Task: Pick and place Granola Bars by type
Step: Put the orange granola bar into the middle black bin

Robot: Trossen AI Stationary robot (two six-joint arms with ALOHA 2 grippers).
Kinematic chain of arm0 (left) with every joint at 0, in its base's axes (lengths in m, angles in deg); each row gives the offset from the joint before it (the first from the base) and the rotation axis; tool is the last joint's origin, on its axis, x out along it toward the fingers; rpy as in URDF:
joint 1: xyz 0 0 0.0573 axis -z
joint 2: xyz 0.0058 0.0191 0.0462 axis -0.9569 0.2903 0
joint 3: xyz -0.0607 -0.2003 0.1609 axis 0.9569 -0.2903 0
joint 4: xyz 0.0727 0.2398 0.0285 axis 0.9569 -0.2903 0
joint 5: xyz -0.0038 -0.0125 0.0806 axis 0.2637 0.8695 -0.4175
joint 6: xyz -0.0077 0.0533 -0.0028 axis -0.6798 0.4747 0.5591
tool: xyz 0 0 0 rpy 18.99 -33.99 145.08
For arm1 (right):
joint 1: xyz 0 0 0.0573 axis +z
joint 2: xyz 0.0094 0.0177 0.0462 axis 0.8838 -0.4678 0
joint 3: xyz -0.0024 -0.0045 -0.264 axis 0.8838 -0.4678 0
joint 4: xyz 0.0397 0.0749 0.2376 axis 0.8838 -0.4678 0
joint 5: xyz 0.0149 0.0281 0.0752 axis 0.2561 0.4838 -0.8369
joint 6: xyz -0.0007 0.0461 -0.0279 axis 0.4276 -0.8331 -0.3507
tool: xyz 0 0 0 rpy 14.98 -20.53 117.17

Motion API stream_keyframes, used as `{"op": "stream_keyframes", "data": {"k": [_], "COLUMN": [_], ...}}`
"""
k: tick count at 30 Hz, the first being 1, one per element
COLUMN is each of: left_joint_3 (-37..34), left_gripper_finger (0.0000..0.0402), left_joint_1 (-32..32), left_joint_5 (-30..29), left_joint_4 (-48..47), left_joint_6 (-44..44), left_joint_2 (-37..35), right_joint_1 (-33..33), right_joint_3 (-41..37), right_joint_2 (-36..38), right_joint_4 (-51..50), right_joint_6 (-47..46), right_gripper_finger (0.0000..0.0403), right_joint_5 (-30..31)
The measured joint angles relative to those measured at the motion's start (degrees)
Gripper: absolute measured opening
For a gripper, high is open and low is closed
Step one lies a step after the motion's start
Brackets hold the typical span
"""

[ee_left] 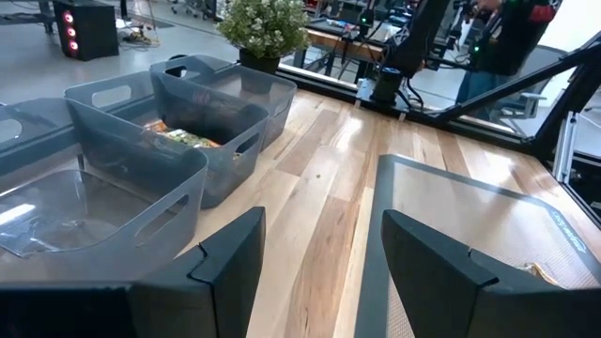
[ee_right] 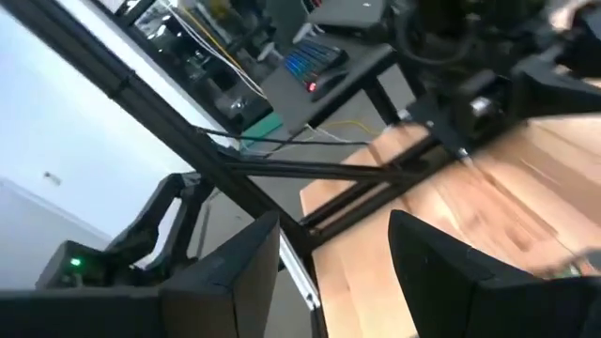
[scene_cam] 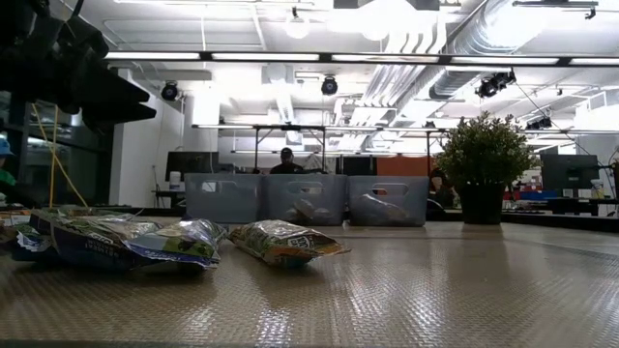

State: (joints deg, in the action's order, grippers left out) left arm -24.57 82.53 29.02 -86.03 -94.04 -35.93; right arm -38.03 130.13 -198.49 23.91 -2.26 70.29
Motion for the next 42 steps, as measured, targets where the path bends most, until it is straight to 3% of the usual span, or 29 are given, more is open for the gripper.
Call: {"op": "stream_keyframes", "data": {"k": [3, 8, 15, 21, 26, 33, 42], "left_joint_3": [0.0, 0.0, 0.0, 0.0, 0.0, 0.0, 0.0], "left_gripper_finger": [0.0211, 0.0211, 0.0211, 0.0211, 0.0211, 0.0211, 0.0211], "left_joint_1": [0.0, 0.0, 0.0, 0.0, 0.0, 0.0, 0.0], "left_joint_5": [0.0, 0.0, 0.0, 0.0, 0.0, 0.0, 0.0], "left_joint_4": [0.0, 0.0, 0.0, 0.0, 0.0, 0.0, 0.0], "left_joint_6": [0.0, 0.0, 0.0, 0.0, 0.0, 0.0, 0.0], "left_joint_2": [0.0, 0.0, 0.0, 0.0, 0.0, 0.0, 0.0], "right_joint_1": [0.0, -0.9, -3.2, -6.7, -8.0, -9.2, -8.2], "right_joint_3": [6.4, 20.8, 37.3, 30.2, 22.9, 14.9, 12.9], "right_joint_2": [-3.9, -11.4, -19.3, -19.3, -19.2, -19.2, -19.2], "right_joint_4": [-3.8, -18.8, -42.5, -49.6, -50.4, -49.4, -51.2], "right_joint_6": [3.2, 3.3, -7.5, -23.5, -27.2, -32.0, -30.8], "right_gripper_finger": [0.0185, 0.0185, 0.0185, 0.0185, 0.0185, 0.0185, 0.0185], "right_joint_5": [-0.1, 1.8, 3.1, -3.8, -7.0, -16.9, -20.5]}}
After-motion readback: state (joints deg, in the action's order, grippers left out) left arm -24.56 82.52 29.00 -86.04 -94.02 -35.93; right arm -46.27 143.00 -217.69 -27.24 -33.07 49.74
